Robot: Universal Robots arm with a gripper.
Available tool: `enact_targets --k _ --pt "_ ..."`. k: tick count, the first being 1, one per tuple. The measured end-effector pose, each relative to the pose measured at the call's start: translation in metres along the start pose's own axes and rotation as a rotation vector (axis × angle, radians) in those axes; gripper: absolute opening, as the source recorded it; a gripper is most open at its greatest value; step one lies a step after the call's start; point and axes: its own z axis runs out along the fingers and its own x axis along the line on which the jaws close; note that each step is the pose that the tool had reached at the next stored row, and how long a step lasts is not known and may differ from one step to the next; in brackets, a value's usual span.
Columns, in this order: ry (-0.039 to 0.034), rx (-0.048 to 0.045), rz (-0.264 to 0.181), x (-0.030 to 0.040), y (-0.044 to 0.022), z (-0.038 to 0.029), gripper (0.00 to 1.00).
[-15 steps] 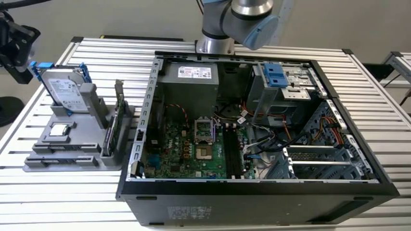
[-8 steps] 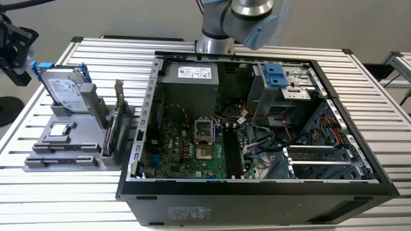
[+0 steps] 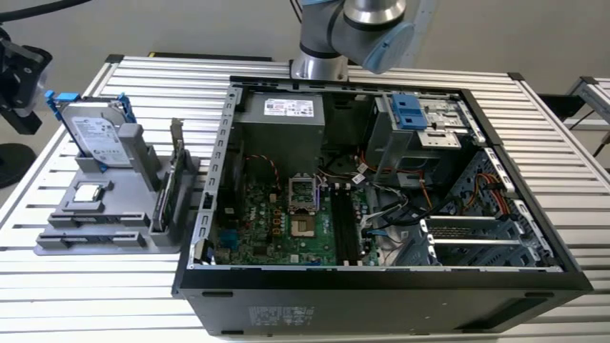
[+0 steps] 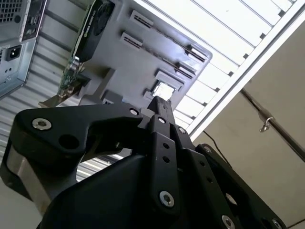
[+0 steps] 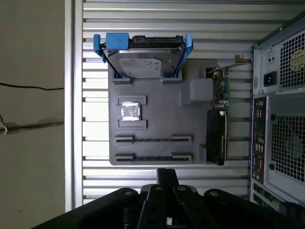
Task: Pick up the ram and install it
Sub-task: 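Pick up the ram and move it above insertion slot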
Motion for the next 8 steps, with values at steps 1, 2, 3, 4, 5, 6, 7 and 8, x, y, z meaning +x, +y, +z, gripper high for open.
enact_targets --k 1,2,3,4,5,6,7,8 --pt "0.0000 0.0000 -0.001 0.0000 -0.0009 0.0000 0.00" --pt "0.0000 0.0000 -0.002 0.0000 -0.0017 -0.0001 0.00" --pt "0.0000 -0.0001 -0.002 0.0000 -0.0023 -0.0001 0.00" --pt "0.0001 -0.0001 -0.003 0.0000 -0.0030 -0.0001 0.00" --pt "0.0002 -0.0001 -0.004 0.0000 -0.0036 -0.0002 0.00" --pt "0.0002 -0.0001 -0.004 0.0000 -0.0042 -0.0002 0.00" --pt "0.0002 -0.0001 -0.005 0.0000 -0.0047 -0.0002 0.00" --pt "0.0002 -0.0001 -0.005 0.0000 -0.0050 -0.0002 0.00"
